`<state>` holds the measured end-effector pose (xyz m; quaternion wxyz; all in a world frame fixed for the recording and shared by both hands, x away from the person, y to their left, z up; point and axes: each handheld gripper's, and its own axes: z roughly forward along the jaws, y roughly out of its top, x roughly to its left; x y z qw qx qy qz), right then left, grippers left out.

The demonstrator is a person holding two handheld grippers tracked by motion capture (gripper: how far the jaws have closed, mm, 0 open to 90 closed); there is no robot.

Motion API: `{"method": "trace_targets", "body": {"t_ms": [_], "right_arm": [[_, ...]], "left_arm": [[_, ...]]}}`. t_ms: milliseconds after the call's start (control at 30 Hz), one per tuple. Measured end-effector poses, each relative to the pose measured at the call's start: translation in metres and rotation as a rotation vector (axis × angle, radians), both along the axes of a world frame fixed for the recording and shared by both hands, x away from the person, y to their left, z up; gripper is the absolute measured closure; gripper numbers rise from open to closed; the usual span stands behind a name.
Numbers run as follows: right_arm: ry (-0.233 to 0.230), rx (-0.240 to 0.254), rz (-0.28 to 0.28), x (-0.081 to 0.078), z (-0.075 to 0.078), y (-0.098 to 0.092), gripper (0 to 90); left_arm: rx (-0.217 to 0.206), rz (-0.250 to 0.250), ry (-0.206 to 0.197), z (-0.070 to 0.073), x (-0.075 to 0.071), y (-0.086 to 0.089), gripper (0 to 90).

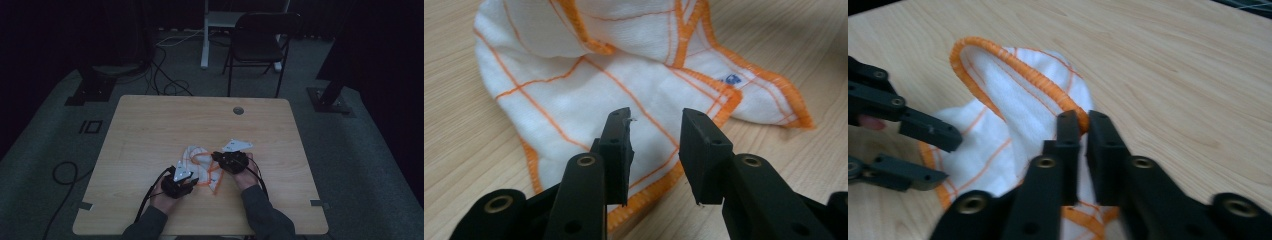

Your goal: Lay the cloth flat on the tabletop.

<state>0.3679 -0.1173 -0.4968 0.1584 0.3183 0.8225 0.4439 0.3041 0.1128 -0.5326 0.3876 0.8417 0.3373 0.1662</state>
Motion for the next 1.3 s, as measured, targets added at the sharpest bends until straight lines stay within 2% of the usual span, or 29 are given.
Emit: {"method": "trace_targets", "body": {"t_ms": [167, 533, 733, 800, 900, 1100, 1300], "right_arm": [[-0.006, -0.016, -0.033, -0.001, 0.000, -0.010, 88.6], [0.021, -0.023, -0.124, 0.002, -0.003, -0.038, 88.7], [0.026, -0.027, -0.149, 0.004, -0.002, -0.049, 88.7], [0.028, -0.027, -0.155, 0.004, -0.003, -0.051, 88.7], [0.030, -0.029, -0.157, 0.005, -0.004, -0.053, 88.7], [0.034, -0.033, -0.162, 0.006, -0.005, -0.055, 88.6], [0.042, -0.037, -0.175, 0.006, -0.008, -0.060, 88.7]], "left_arm": [[0.006, -0.017, 0.005, 0.000, 0.000, -0.006, 64.3], [0.040, -0.053, 0.046, -0.007, 0.002, -0.016, 56.7], [0.030, -0.048, 0.052, -0.009, 0.004, -0.016, 53.5], [0.041, -0.036, 0.038, -0.010, 0.004, -0.016, 56.3], [0.047, -0.010, 0.030, -0.009, 0.006, -0.015, 65.4], [0.049, 0.016, 0.046, -0.007, 0.011, -0.011, 84.2], [0.031, 0.029, 0.030, -0.002, 0.008, -0.003, 86.6]]}}
